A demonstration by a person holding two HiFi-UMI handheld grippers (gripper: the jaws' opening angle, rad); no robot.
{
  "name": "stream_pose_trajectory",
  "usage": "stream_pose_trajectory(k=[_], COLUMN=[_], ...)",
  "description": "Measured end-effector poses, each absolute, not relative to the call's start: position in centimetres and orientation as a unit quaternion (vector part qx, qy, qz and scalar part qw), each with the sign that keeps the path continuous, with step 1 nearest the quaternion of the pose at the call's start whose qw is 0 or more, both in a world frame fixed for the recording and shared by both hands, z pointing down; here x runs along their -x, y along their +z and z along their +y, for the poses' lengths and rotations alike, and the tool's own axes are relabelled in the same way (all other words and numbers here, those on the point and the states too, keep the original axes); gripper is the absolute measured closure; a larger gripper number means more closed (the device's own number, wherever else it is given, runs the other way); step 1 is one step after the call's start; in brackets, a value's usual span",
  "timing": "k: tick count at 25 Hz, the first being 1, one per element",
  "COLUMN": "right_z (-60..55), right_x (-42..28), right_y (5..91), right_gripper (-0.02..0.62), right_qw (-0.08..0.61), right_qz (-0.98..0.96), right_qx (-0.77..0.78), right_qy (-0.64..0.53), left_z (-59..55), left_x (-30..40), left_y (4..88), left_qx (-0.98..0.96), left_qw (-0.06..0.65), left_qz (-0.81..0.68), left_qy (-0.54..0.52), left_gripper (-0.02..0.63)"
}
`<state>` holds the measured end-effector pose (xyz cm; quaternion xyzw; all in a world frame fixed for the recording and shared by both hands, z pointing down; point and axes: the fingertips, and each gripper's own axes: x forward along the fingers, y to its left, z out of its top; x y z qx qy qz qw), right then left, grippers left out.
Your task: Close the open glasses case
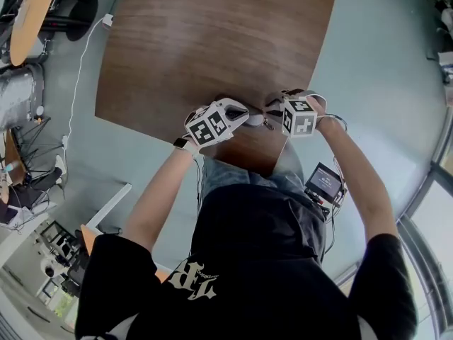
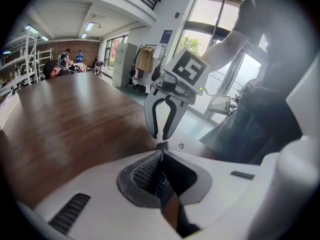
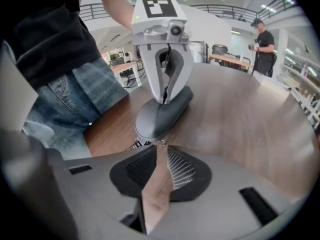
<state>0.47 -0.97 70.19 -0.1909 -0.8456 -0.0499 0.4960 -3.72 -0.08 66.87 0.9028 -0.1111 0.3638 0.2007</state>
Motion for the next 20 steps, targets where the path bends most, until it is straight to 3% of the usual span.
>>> stream_pose_trajectory(k=[10, 20], right_z=[1.5, 4.0], right_x=[1.7, 1.5], right_y=[68.9, 68.7], right_gripper=[0.548, 0.584], right_qw=[0.498, 0.489], right_qz=[-0.795, -0.772], right_qx=[0.302, 0.356], right_qy=[-0.171, -0.194], left_z=[2.5, 4.3], left_x=[5.2, 5.0], left_y=[64.6, 64.4], left_qx=[-0.906, -0.91], left_qw=[0.188, 0.176], left_qz=[-0.12, -0.121], left_qy=[0.36, 0.354], left_gripper=[0.6, 0.598])
